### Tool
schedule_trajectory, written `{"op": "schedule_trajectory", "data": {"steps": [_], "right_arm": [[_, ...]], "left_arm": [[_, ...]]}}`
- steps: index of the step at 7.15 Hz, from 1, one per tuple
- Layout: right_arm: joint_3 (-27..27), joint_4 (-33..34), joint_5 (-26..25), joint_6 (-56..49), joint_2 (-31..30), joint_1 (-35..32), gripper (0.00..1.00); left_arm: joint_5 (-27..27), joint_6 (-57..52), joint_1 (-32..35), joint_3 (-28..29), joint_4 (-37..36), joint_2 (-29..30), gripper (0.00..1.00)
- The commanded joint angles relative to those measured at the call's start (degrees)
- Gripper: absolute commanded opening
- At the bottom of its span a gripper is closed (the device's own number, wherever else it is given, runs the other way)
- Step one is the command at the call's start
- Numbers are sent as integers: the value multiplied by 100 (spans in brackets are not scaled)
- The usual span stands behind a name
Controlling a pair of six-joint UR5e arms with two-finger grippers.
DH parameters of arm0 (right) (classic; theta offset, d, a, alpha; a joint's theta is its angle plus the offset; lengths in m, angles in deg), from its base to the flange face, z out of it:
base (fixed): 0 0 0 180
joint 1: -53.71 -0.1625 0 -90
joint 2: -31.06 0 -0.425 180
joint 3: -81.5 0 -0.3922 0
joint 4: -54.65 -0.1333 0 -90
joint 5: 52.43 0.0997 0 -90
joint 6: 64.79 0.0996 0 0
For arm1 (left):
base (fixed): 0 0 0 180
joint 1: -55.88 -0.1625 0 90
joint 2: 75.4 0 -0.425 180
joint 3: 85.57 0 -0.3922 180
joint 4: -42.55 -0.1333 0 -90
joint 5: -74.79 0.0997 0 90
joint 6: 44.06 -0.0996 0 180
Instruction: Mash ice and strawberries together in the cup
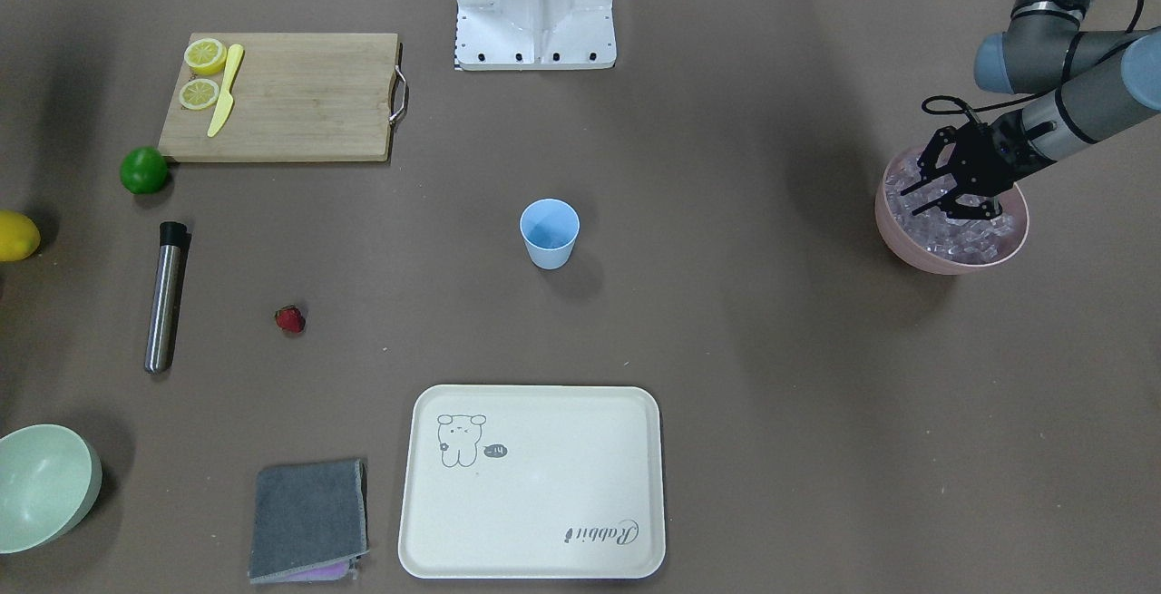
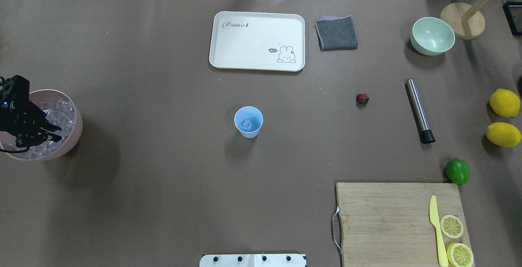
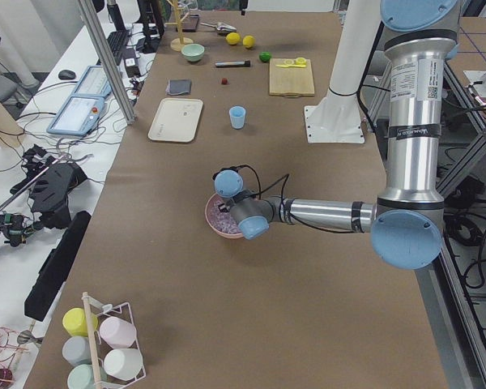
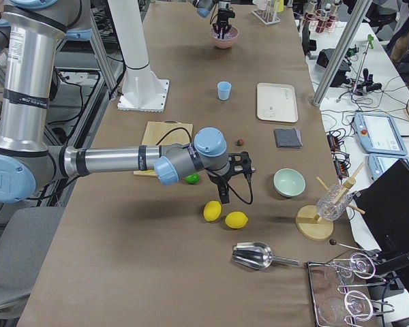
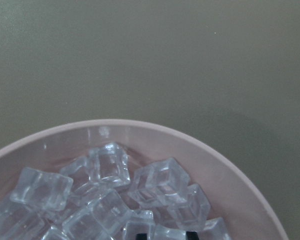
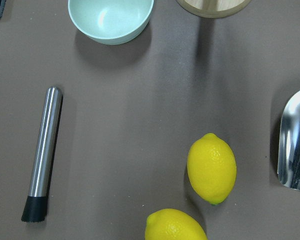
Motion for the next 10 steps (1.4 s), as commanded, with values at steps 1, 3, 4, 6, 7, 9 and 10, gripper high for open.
{"op": "schedule_trajectory", "data": {"steps": [1, 3, 4, 6, 7, 9, 10], "right_arm": [[1, 0, 0, 0, -6, 0, 100], [1, 9, 9, 9, -14, 0, 100], [1, 9, 9, 9, -23, 0, 100], [9, 17, 26, 18, -23, 0, 100], [18, 18, 44, 18, -23, 0, 100], [88, 18, 61, 18, -23, 0, 100], [88, 9, 62, 18, -23, 0, 100]], "left_arm": [[-20, -7, 180, -21, -34, 29, 0], [-422, 19, 574, -30, -113, 247, 0], [-642, 19, 794, -38, -314, 440, 0], [-1213, 19, 1190, -38, -718, 888, 0], [-1250, 219, 1201, -38, -755, 1142, 0], [-1233, 1578, 965, -38, -790, 1977, 0], [-1224, 1827, 842, -56, -773, 2093, 0]]}}
